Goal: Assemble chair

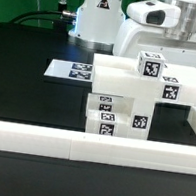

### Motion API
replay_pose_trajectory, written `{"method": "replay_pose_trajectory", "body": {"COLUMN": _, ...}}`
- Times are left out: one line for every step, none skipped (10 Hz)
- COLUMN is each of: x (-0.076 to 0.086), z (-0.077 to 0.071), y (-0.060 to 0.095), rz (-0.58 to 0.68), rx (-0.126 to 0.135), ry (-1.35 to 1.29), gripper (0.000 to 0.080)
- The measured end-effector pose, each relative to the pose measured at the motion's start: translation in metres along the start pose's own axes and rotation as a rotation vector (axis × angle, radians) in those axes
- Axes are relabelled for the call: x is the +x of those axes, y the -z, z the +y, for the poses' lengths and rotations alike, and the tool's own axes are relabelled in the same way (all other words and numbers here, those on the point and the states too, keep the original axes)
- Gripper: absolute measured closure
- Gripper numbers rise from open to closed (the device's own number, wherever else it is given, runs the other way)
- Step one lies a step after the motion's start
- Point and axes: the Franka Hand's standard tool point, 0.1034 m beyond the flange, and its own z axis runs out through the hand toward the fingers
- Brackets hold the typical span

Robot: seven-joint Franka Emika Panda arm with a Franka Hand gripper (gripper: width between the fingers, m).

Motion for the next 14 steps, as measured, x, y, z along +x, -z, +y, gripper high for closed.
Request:
{"method": "replay_pose_trajectory", "body": {"x": -0.0016, "z": 0.0009, "y": -0.0054, "rz": -0.001, "rx": -0.006, "ry": 0.002, "gripper": 0.0151}}
{"method": "replay_pose_trajectory", "body": {"x": -0.0028, "z": 0.0015, "y": -0.0097, "rz": -0.002, "rx": -0.011, "ry": 0.003, "gripper": 0.0151}}
{"method": "replay_pose_trajectory", "body": {"x": -0.0045, "z": 0.0021, "y": -0.0125, "rz": -0.007, "rx": -0.013, "ry": 0.003, "gripper": 0.0151}}
{"method": "replay_pose_trajectory", "body": {"x": -0.0055, "z": 0.0025, "y": -0.0141, "rz": -0.011, "rx": -0.014, "ry": 0.003, "gripper": 0.0151}}
{"method": "replay_pose_trajectory", "body": {"x": -0.0055, "z": 0.0025, "y": -0.0142, "rz": -0.011, "rx": -0.014, "ry": 0.003, "gripper": 0.0151}}
{"method": "replay_pose_trajectory", "body": {"x": -0.0046, "z": 0.0024, "y": -0.0139, "rz": -0.009, "rx": -0.014, "ry": 0.002, "gripper": 0.0162}}
{"method": "replay_pose_trajectory", "body": {"x": -0.0044, "z": 0.0023, "y": -0.0137, "rz": -0.009, "rx": -0.014, "ry": 0.0, "gripper": 0.0162}}
{"method": "replay_pose_trajectory", "body": {"x": -0.0044, "z": 0.0024, "y": -0.0138, "rz": -0.009, "rx": -0.014, "ry": -0.001, "gripper": 0.0333}}
{"method": "replay_pose_trajectory", "body": {"x": -0.0044, "z": 0.0024, "y": -0.0138, "rz": -0.009, "rx": -0.014, "ry": -0.001, "gripper": 0.0521}}
{"method": "replay_pose_trajectory", "body": {"x": -0.0043, "z": 0.0024, "y": -0.0137, "rz": -0.009, "rx": -0.014, "ry": -0.001, "gripper": 0.0521}}
{"method": "replay_pose_trajectory", "body": {"x": -0.0043, "z": 0.0024, "y": -0.0137, "rz": -0.009, "rx": -0.014, "ry": -0.001, "gripper": 0.0518}}
{"method": "replay_pose_trajectory", "body": {"x": -0.0043, "z": 0.0024, "y": -0.0137, "rz": -0.009, "rx": -0.014, "ry": -0.001, "gripper": 0.0518}}
{"method": "replay_pose_trajectory", "body": {"x": -0.0044, "z": 0.0024, "y": -0.0137, "rz": -0.009, "rx": -0.014, "ry": 0.0, "gripper": 0.0518}}
{"method": "replay_pose_trajectory", "body": {"x": -0.0037, "z": 0.0036, "y": -0.011, "rz": -0.015, "rx": -0.01, "ry": -0.001, "gripper": 0.0518}}
